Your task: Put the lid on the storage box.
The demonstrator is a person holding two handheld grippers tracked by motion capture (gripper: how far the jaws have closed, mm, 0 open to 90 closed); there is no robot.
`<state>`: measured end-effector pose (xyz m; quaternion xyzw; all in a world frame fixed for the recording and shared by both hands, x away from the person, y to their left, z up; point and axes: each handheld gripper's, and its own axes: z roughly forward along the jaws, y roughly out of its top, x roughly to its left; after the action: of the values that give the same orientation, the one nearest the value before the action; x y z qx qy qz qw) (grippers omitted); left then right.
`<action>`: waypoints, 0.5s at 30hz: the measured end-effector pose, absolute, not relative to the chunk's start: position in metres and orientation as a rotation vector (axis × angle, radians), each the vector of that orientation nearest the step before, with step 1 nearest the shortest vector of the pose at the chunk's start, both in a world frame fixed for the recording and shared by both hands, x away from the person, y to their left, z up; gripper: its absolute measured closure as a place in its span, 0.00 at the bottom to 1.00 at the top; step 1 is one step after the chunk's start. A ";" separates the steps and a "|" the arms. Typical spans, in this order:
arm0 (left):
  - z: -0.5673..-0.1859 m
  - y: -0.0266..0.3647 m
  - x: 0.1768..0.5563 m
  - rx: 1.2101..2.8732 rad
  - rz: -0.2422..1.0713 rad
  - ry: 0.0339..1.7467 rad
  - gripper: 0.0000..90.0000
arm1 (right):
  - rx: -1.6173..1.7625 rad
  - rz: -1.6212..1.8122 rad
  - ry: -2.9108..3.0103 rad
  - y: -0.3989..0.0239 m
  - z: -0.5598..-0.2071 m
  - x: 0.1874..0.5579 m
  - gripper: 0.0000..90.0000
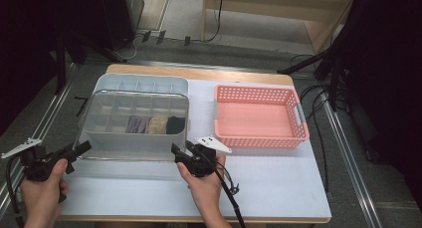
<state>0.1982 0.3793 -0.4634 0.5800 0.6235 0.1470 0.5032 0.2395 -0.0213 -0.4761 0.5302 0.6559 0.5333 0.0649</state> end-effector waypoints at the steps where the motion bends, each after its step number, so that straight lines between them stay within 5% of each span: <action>1: -0.464 0.379 0.196 1.411 0.382 1.500 0.51 | 1.572 1.587 1.977 -0.022 -0.477 0.239 0.49; 9: -0.460 0.385 0.182 1.400 0.437 1.470 0.50 | 1.569 1.616 1.962 -0.037 -0.481 0.235 0.45; 15: -0.466 0.387 0.163 1.419 0.472 1.448 0.51 | 1.509 1.669 1.895 -0.048 -0.484 0.210 0.57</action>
<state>0.1633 0.3872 -0.4660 0.5881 0.6002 0.1957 0.5056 0.2100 -0.0479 -0.4839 0.5103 0.6410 0.5646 0.0996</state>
